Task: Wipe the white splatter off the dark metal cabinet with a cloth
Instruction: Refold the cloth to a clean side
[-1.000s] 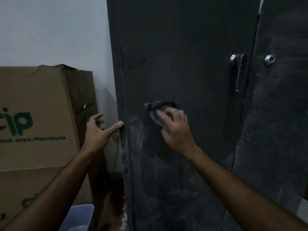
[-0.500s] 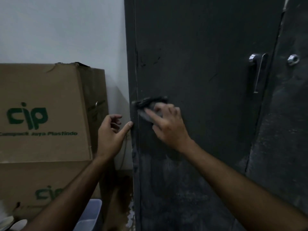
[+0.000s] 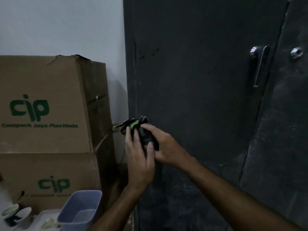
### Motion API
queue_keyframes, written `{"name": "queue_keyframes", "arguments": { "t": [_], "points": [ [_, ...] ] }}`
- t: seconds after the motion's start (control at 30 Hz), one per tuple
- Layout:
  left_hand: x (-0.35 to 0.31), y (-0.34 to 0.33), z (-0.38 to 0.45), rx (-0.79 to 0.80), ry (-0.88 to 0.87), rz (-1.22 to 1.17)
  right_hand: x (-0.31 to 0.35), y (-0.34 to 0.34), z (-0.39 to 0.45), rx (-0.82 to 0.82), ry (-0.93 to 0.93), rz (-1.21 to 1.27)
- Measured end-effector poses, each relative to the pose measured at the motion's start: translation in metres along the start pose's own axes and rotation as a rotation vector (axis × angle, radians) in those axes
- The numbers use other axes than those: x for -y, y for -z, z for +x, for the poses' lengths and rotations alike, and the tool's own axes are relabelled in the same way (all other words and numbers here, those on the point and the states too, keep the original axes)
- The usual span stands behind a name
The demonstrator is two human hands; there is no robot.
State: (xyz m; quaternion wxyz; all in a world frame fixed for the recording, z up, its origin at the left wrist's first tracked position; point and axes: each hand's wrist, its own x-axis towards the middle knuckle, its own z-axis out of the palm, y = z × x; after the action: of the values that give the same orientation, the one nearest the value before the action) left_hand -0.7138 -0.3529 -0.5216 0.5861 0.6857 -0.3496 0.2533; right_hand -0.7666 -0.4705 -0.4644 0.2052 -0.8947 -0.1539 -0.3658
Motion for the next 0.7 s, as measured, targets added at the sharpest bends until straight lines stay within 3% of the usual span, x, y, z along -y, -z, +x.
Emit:
{"name": "queue_keyframes", "arguments": {
  "t": [0.07, 0.2, 0.33, 0.47, 0.53, 0.63, 0.7],
  "points": [
    [-0.007, -0.019, 0.003, -0.014, 0.010, 0.076, 0.000, 0.010, -0.009, -0.078, -0.017, -0.002],
    [-0.009, -0.044, 0.027, -0.041, -0.035, 0.305, -0.014, 0.033, -0.026, -0.435, -0.123, -0.056],
    [0.013, -0.035, 0.067, -0.122, -0.291, 0.494, -0.041, 0.069, -0.051, -0.722, -0.240, -0.146],
    [-0.004, -0.024, 0.116, -0.204, -0.474, 0.495, -0.062, 0.086, -0.078, -0.816, -0.359, -0.196],
    [0.004, -0.028, 0.115, -0.134, -0.635, 0.548, -0.064, 0.082, -0.086, -0.815, -0.383, -0.205],
    [0.053, -0.005, 0.096, 0.156, -1.052, 0.754, -0.062, 0.070, -0.092, -0.774, -0.424, -0.200],
    [0.071, 0.019, 0.086, 0.280, -1.110, 0.797, -0.058, 0.062, -0.092, -0.752, -0.418, -0.191]
  ]
}}
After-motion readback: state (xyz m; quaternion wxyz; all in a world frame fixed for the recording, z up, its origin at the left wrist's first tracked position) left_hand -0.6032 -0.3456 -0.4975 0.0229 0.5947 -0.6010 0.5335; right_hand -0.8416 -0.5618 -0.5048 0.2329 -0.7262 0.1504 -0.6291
